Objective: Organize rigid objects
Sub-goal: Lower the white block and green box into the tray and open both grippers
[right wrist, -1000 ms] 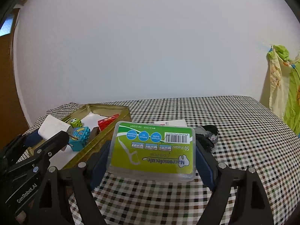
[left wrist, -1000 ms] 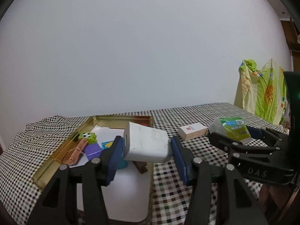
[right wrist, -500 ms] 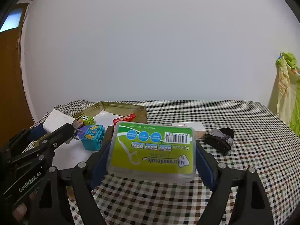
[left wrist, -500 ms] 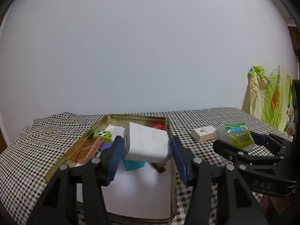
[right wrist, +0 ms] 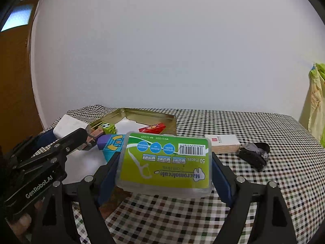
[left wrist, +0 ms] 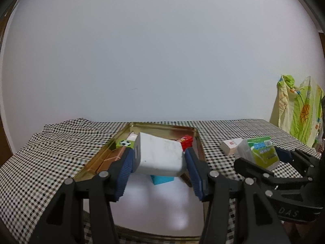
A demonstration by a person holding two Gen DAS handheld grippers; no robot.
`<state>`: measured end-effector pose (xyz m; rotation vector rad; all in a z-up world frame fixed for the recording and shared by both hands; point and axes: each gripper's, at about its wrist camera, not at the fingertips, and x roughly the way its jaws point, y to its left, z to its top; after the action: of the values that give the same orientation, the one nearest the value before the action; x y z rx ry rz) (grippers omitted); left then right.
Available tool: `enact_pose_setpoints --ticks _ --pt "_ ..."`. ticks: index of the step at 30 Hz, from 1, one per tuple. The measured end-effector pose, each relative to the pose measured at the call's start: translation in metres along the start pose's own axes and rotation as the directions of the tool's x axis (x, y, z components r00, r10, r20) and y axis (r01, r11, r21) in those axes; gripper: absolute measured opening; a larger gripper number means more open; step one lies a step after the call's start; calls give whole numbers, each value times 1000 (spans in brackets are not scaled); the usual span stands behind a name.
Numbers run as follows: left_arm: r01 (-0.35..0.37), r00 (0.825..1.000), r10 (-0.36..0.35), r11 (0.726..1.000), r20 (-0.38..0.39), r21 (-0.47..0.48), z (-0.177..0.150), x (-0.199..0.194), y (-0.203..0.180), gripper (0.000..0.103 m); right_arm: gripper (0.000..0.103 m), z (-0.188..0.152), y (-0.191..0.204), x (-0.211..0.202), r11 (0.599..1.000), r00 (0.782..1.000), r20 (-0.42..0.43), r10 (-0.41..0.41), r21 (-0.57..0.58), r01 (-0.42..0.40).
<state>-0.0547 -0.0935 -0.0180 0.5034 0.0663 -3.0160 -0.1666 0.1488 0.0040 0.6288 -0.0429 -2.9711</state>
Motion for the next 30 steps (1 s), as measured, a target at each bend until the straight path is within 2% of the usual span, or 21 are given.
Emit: enact_pose_setpoints --ticks 30 --pt "-49 999 49 998 -1 -45 3 2 38 52 84 2 49 11 997 999 -10 48 -61 -49"
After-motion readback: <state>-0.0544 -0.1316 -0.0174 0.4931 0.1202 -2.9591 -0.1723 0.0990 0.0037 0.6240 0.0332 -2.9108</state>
